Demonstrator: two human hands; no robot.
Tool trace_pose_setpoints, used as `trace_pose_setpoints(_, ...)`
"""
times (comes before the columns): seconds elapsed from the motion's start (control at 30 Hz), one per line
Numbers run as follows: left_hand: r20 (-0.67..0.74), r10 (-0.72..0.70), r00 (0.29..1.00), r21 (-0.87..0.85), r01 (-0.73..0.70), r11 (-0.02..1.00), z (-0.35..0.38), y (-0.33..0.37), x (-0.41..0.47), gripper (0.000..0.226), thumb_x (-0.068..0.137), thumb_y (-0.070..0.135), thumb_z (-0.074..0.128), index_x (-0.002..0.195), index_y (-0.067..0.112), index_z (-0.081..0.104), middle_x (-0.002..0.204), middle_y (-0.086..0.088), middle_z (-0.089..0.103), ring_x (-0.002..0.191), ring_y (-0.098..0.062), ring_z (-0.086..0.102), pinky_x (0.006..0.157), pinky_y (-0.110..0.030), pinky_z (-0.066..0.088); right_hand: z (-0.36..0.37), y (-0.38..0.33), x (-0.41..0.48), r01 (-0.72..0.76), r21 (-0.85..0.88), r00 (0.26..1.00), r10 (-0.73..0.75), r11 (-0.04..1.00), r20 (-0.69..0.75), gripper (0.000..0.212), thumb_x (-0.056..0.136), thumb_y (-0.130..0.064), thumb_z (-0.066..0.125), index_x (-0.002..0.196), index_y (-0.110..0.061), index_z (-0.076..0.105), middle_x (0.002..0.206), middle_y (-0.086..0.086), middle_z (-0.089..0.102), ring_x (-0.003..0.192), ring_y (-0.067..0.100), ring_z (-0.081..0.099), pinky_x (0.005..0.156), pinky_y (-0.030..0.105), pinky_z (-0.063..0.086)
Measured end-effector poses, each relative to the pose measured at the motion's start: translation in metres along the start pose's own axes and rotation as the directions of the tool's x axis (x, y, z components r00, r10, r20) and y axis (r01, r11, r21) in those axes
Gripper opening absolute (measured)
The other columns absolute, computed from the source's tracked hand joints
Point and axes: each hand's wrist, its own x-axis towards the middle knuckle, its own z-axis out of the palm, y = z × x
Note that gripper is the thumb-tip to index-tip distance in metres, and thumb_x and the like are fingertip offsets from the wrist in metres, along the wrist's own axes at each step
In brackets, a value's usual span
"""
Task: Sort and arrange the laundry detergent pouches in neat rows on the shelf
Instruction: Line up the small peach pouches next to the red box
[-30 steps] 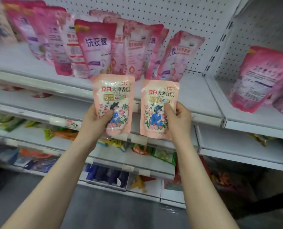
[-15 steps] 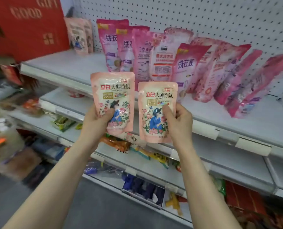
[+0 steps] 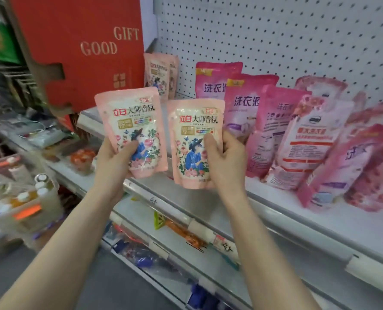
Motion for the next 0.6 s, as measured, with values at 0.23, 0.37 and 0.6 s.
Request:
trace_pose_setpoints(0.23, 0.002, 0.073, 0.997, 0.041, -0.073, 0.996, -0.009, 0.011, 0.087, 0.025, 0.097, 0.01, 0.053, 0.116, 0.025, 0.058, 0.108, 0.002, 0.073, 0.094, -0.02, 0.072, 0.072, -0.041, 0.058, 0.073, -0.007, 0.082, 0.073, -0.052, 0.996, -0.07, 0.996, 0.051, 0.017, 0.096, -0.022, 0.056, 0.082, -0.015, 0.06, 0.071, -0.007, 0.065, 0.062, 0.013, 0.06, 0.055, 0.033, 0.047)
trace_pose_setpoints(0.37, 0.002, 0.065, 0.998, 0.058, -0.065, 0.996, -0.022, 0.009, 0.128, 0.023, 0.096, 0.012, 0.055, 0.112, 0.028, 0.057, 0.108, 0.004, 0.072, 0.095, -0.016, 0.072, 0.078, -0.042, 0.057, 0.122, -0.003, 0.124, 0.058, -0.13, 0.996, -0.048, 0.99, 0.077, 0.015, 0.095, -0.022, 0.052, 0.085, -0.013, 0.058, 0.076, -0.002, 0.066, 0.066, 0.019, 0.062, 0.062, 0.045, 0.054)
trace_pose_setpoints(0.6, 0.083, -0.013, 0.996, 0.095, 0.005, 0.995, -0.037, 0.0, 0.202, 0.025, 0.095, 0.013, 0.056, 0.12, 0.016, 0.055, 0.113, -0.003, 0.07, 0.096, -0.016, 0.07, 0.08, -0.038, 0.057, 0.179, 0.022, 0.197, -0.133, -0.279, 0.988, 0.148, 0.951, 0.034, 0.009, 0.093, -0.02, 0.054, 0.095, -0.024, 0.062, 0.098, -0.002, 0.072, 0.084, 0.023, 0.069, 0.075, 0.041, 0.057)
